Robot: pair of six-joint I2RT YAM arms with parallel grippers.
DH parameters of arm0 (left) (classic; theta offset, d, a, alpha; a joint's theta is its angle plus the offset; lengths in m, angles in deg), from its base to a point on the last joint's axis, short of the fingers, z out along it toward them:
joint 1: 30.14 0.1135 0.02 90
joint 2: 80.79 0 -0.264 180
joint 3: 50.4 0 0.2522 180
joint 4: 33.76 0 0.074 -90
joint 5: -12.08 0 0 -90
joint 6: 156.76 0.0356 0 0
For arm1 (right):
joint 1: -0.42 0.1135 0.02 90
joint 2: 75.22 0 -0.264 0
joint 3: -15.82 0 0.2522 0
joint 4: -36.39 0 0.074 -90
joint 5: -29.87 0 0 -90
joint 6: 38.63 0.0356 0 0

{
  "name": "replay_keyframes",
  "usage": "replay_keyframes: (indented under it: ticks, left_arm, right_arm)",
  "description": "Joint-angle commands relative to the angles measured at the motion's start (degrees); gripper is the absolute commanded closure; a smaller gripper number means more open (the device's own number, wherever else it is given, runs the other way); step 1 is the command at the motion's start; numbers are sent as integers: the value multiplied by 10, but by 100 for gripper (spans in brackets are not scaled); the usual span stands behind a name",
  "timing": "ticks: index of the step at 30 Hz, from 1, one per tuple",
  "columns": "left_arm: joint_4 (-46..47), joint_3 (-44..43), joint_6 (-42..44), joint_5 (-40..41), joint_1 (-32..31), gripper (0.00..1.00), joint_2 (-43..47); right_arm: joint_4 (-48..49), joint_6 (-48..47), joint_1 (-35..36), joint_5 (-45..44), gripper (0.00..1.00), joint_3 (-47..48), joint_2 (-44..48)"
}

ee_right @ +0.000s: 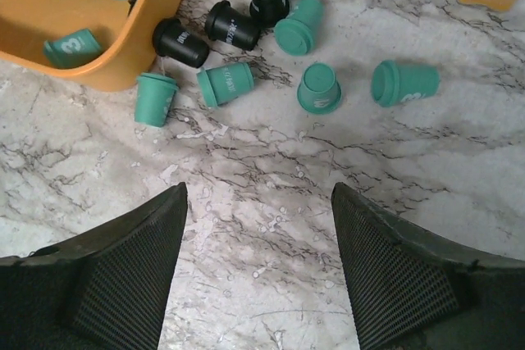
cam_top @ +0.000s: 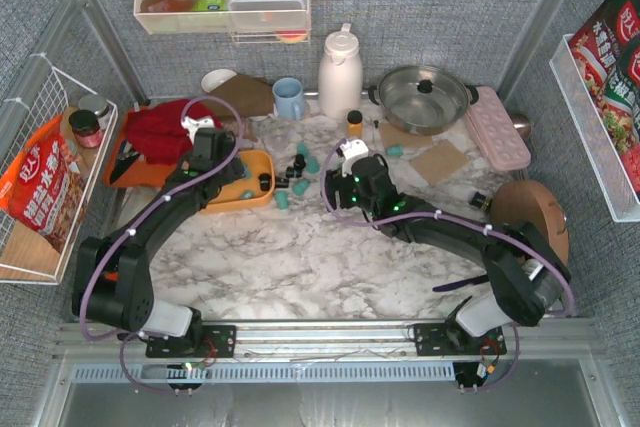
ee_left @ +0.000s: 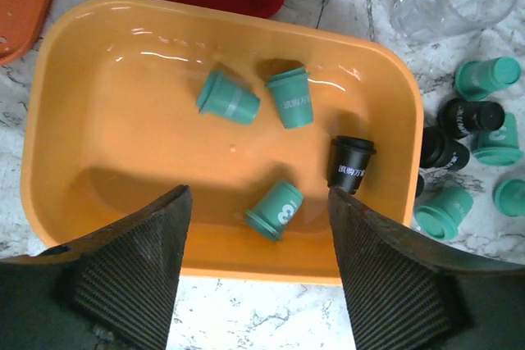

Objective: Mix the coffee capsules in the storage basket

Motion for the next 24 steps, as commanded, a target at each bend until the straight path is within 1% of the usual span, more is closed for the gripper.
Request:
replay_keyframes:
  ticks: [1,3,5,7,9,11,14,17,20,24]
  left_arm:
    - [40,6,-14,6,2,21,32]
    - [51,9,-4,-8,2,15,59]
    - [54,11,20,-34,2,9,86]
    - [36,7,41,-50,2,2,111]
    - [14,4,65,-63,2,1,136]
    - [-4,7,86,-68,2,1,164]
    - [-18,24,116,-60,2,1,216]
    - [-13,51,137,-45,2,1,265]
    - [5,83,152,-33,2,1,307]
    - [25,112,163,-25,2,1,349]
  right_arm:
    - [17,-21,1,48,24,8,-30]
    - [26,-104,0,124,24,14,-46]
    - [7,-164,0,158,24,35,-61]
    - [-24,-170,0,165,25,69,-79]
    - [-47,-142,1,172,27,105,-103]
    - [-36,-92,5,169,30,126,-131]
    - [-19,17,17,134,39,152,-177]
    - [-21,118,35,78,46,174,-215]
    - [-6,173,62,23,47,175,-233]
    - [-20,193,89,-18,47,200,-256]
